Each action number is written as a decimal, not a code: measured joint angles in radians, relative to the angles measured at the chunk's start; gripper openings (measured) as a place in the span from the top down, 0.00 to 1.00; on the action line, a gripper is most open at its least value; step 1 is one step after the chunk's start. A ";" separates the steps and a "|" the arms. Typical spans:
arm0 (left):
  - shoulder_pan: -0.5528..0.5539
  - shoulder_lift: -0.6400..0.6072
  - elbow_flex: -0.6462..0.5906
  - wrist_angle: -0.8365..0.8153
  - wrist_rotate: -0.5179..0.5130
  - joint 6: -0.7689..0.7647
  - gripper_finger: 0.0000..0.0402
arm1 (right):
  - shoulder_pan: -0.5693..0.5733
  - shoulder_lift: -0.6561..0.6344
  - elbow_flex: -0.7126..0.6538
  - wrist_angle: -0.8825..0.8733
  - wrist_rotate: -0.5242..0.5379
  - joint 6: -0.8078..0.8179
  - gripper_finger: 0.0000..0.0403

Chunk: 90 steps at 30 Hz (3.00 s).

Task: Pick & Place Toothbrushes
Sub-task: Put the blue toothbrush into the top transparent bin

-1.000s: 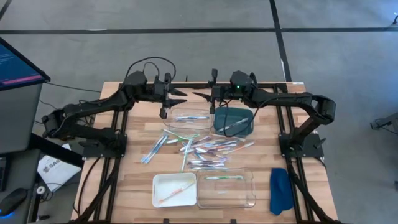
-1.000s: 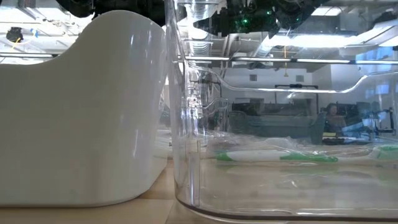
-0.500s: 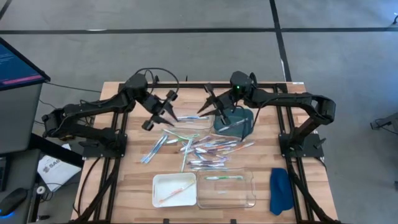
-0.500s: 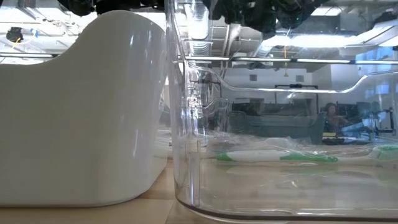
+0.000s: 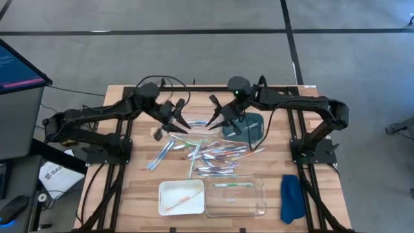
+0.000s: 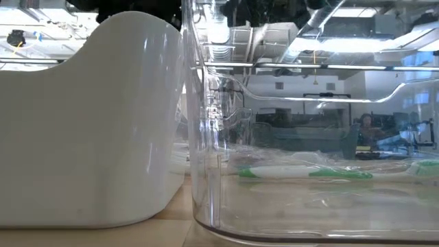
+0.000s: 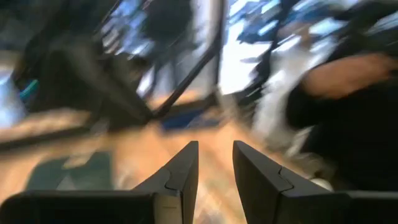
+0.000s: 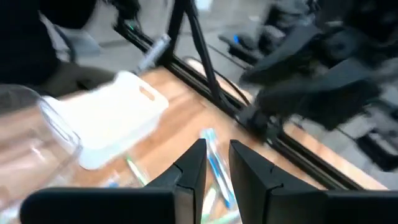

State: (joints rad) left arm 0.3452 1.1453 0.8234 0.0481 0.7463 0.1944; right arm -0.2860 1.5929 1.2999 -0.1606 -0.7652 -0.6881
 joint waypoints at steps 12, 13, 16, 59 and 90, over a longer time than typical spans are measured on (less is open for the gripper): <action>-0.323 -0.145 0.000 -0.306 -0.610 -0.096 0.77 | 0.022 0.000 0.001 -0.115 0.217 0.030 0.84; -0.334 -0.159 0.000 -0.335 -0.628 -0.114 0.77 | 0.021 0.000 0.001 -0.134 0.255 0.039 0.84; -0.352 -0.197 0.000 -0.419 -0.663 -0.170 0.77 | 0.011 0.000 0.001 -0.221 0.327 0.084 0.84; -0.351 -0.215 -0.625 0.665 -0.773 -0.090 0.77 | 0.193 0.000 -0.086 -0.488 0.478 0.320 0.84; -0.351 -0.215 -0.648 0.722 -0.769 -0.078 0.77 | 0.231 0.080 -0.342 -0.242 0.534 0.460 0.50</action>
State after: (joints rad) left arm -0.0055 0.9302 0.1754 0.7700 -0.0223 0.1162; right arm -0.0547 1.6725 0.9583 -0.4028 -0.2312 -0.2285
